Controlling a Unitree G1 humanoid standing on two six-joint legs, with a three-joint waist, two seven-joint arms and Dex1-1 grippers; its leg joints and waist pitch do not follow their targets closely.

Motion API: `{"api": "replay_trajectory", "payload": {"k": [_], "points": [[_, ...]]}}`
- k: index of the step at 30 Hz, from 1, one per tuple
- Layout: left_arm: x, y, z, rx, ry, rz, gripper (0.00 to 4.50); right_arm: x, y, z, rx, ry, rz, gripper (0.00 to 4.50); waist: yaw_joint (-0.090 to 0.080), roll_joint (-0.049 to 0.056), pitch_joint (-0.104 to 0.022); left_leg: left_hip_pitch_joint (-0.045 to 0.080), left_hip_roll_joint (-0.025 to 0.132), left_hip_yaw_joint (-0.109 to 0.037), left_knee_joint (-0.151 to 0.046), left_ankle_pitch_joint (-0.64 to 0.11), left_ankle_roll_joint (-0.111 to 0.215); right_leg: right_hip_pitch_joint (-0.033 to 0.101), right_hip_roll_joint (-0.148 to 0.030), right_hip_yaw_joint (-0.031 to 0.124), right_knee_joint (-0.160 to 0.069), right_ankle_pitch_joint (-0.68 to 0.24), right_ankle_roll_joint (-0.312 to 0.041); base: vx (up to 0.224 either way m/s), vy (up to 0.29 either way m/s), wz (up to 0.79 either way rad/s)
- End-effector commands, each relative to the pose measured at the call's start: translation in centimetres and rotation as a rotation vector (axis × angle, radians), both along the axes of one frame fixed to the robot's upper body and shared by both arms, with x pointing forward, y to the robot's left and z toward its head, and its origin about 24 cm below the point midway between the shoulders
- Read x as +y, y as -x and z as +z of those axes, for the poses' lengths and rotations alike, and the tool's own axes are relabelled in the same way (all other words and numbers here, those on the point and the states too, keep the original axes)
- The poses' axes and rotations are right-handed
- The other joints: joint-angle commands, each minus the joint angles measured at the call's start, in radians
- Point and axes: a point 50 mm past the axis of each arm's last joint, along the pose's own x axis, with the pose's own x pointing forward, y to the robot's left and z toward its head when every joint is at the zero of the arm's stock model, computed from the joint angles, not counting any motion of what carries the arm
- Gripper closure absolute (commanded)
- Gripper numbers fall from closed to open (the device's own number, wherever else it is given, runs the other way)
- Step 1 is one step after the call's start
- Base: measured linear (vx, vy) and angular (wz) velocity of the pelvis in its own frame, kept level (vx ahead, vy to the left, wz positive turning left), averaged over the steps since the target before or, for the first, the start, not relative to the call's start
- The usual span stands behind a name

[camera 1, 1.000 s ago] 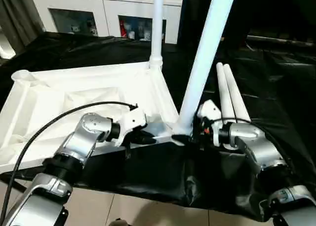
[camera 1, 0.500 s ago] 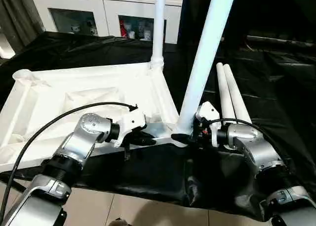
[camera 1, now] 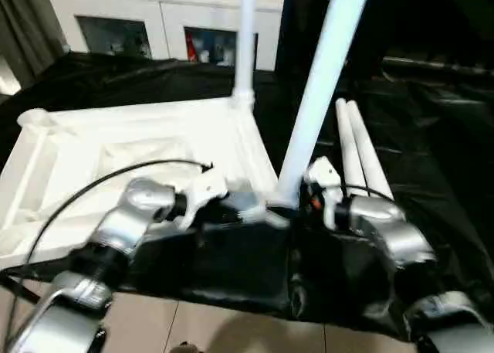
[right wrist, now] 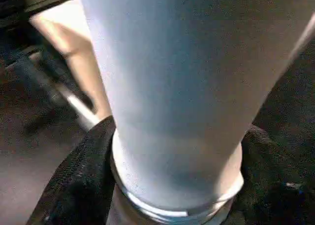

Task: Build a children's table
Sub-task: Rotate leg to tighten

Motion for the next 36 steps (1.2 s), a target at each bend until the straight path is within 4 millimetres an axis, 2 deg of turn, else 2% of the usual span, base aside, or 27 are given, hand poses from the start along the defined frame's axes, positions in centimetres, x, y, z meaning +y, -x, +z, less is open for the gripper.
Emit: {"api": "replay_trajectory", "payload": {"k": [1, 2, 3, 4, 5, 8, 13, 14, 15, 17, 18, 19, 20, 22, 24, 26, 27, 30, 32, 36], "points": [[-0.3, -1.4, 0.4, -0.031, 0.008, 0.151, 4.5, -1.3, 0.1, -3.0, 0.12, 0.069, -0.228, 1.73, -0.007, 0.009, -0.05, 0.012, 0.019, 0.001, -0.074, -0.24, -0.009, 0.048, -0.07, 0.054, -0.085, -0.267, -0.188, 0.0, 0.0, 0.0], [-0.6, -1.8, 0.3, -0.029, 0.012, 0.206, 4.5, -1.2, -0.1, -3.3, 0.133, 0.069, -0.321, 1.73, -0.006, 0.004, -0.052, 0.014, 0.017, -0.004, -0.076, -0.265, -0.019, 0.054, -0.074, 0.052, -0.091, -0.334, -0.163, 0.0, 0.0, 0.0], [-1.3, -2.3, 0.2, -0.025, 0.021, 0.277, 4.5, -0.7, -0.5, -3.6, 0.143, 0.066, -0.432, 1.73, -0.007, 0.005, -0.053, 0.011, 0.016, -0.004, -0.075, -0.258, -0.021, 0.054, -0.074, 0.053, -0.091, -0.341, -0.154, 0.0, 0.0, 0.0], [-1.7, -2.5, 0.1, -0.021, 0.026, 0.316, 4.5, -0.4, -0.7, -3.7, 0.15, 0.065, -0.493, 1.73, -0.009, 0.007, -0.05, 0.019, 0.016, -0.004, -0.078, -0.272, -0.03, 0.045, -0.073, 0.054, -0.098, -0.375, -0.143, 0.0, 0.0, 0.0], [-1.7, -2.5, 0.1, -0.021, 0.026, 0.316, 4.5, -0.4, -0.7, -3.7, 0.15, 0.065, -0.493, 1.73, -0.011, 0.004, -0.052, 0.019, 0.015, -0.007, -0.079, -0.279, -0.032, 0.048, -0.073, 0.053, -0.099, -0.392, -0.135, 0.0, 0.0, 0.0], [-3.5, -3.0, -0.2, -0.033, -0.012, 0.39, 4.5, 2.0, -1.4, -3.6, 0.148, 0.067, -0.588, 1.73, -0.015, 0.005, -0.054, 0.017, 0.013, -0.006, -0.078, -0.268, -0.02, 0.044, -0.071, 0.054, -0.1, -0.366, -0.134, 0.0, 0.0, 0.0], [-3.8, -3.1, -0.5, -0.042, -0.065, 0.389, 4.5, 4.1, -1.8, -2.8, 0.109, 0.038, -0.532, 1.73, -0.013, 0.006, -0.058, 0.008, 0.014, -0.006, -0.077, -0.233, -0.006, 0.05, -0.07, 0.053, -0.09, -0.265, -0.149, 0.0, 0.0, 0.0], [-3.7, -3.1, -0.5, -0.042, -0.063, 0.39, 4.5, 4.3, -1.9, -2.6, 0.105, 0.022, -0.518, 1.17, -0.013, 0.005, -0.059, 0.007, 0.014, -0.005, -0.077, -0.227, -0.001, 0.052, -0.069, 0.054, -0.087, -0.243, -0.154, 0.0, 0.0, 0.0], [-3.6, -3.1, -0.5, -0.039, -0.065, 0.388, 4.5, 4.6, -2.0, -2.3, 0.097, -0.024, -0.51, 1.03, -0.013, 0.007, -0.058, 0.008, 0.015, -0.005, -0.077, -0.227, 0.001, 0.051, -0.069, 0.054, -0.087, -0.237, -0.157, 0.0, 0.0, 0.0], [-3.4, -3.1, -0.5, -0.039, -0.066, 0.381, 4.5, 4.7, -2.3, -1.8, 0.082, -0.066, -0.513, 1.03, -0.014, 0.007, -0.058, 0.008, 0.014, -0.004, -0.077, -0.24, 0.01, 0.051, -0.07, 0.054, -0.088, -0.242, -0.163, 0.0, 0.0, 0.0], [-3.3, -3.1, -0.5, -0.04, -0.065, 0.375, 4.5, 4.7, -2.4, -1.5, 0.071, -0.086, -0.513, 0.83, -0.014, 0.007, -0.058, 0.006, 0.015, -0.005, -0.078, -0.24, 0.01, 0.052, -0.071, 0.054, -0.087, -0.245, -0.163, 0.0, 0.0, 0.0], [-3.3, -3.0, -0.5, -0.039, -0.065, 0.375, 4.5, 4.7, -2.4, -1.4, 0.066, -0.092, -0.511, 0.83, -0.02, 0.006, -0.059, 0.0, 0.014, -0.007, -0.08, -0.233, 0.009, 0.058, -0.07, 0.052, -0.086, -0.242, -0.159, 0.0, 0.0, 0.0], [-3.2, -2.9, -0.4, -0.053, -0.053, 0.342, 4.5, 4.6, -2.5, -1.2, 0.048, -0.094, -0.494, 0.61, -0.025, 0.006, -0.059, -0.004, 0.013, -0.008, -0.08, -0.223, 0.011, 0.06, -0.069, 0.05, -0.086, -0.245, -0.156, 0.0, 0.0, 0.0], [-3.1, -2.8, -0.3, -0.064, -0.042, 0.3, 4.5, 4.4, -2.6, -1.0, 0.028, -0.077, -0.452, 0.55, -0.023, 0.006, -0.063, 0.0, 0.014, -0.005, -0.075, -0.203, 0.018, 0.056, -0.071, 0.053, -0.086, -0.229, -0.16, 0.0, 0.0, 0.0], [-3.1, -2.8, -0.3, -0.064, -0.042, 0.3, 4.5, 4.4, -2.6, -1.0, 0.028, -0.077, -0.452, 0.46, -0.023, 0.005, -0.064, -0.003, 0.014, -0.004, -0.073, -0.164, 0.029, 0.057, -0.068, 0.054, -0.077, -0.157, -0.181, 0.0, 0.0, 0.0], [-2.1, -2.3, 0.1, -0.076, -0.035, 0.204, 4.5, 2.6, -2.1, -0.5, -0.041, -0.024, -0.24, 0.46, -0.02, 0.004, -0.064, -0.006, 0.013, -0.003, -0.07, -0.15, 0.045, 0.063, -0.068, 0.051, -0.075, -0.126, -0.197, 0.0, 0.0, 0.0], [-2.0, -2.2, 0.1, -0.077, -0.035, 0.202, 4.5, 2.6, -2.1, -0.5, -0.042, -0.024, -0.237, 0.46, -0.017, 0.005, -0.065, -0.006, 0.016, -0.003, -0.069, -0.145, 0.053, 0.064, -0.069, 0.052, -0.075, -0.109, -0.196, 0.0, 0.0, 0.0], [-1.4, -1.8, 0.1, -0.07, -0.028, 0.145, 4.5, 1.7, -1.7, -0.3, -0.066, -0.004, -0.156, 0.46, -0.019, 0.005, -0.068, -0.003, 0.016, -0.001, -0.065, -0.118, 0.071, 0.062, -0.067, 0.053, -0.064, -0.042, -0.228, 0.0, 0.0, 0.0], [-0.6, -0.9, 0.3, -0.074, -0.012, 0.02, 4.5, 0.3, -0.9, 0.0, -0.075, 0.033, -0.038, 0.46, -0.016, 0.005, -0.067, -0.004, 0.018, -0.002, -0.064, -0.104, 0.082, 0.064, -0.067, 0.054, -0.06, -0.007, -0.236, 0.0, 0.0, 0.0], [0.2, 0.2, 0.6, -0.033, -0.019, -0.09, 4.5, -0.5, -0.2, 0.5, -0.067, 0.025, 0.051, 0.46, -0.013, 0.009, -0.064, 0.0, 0.021, 0.003, -0.065, -0.13, 0.082, 0.059, -0.064, 0.053, -0.061, -0.029, -0.245, 0.0, 0.0, 0.0]]}}
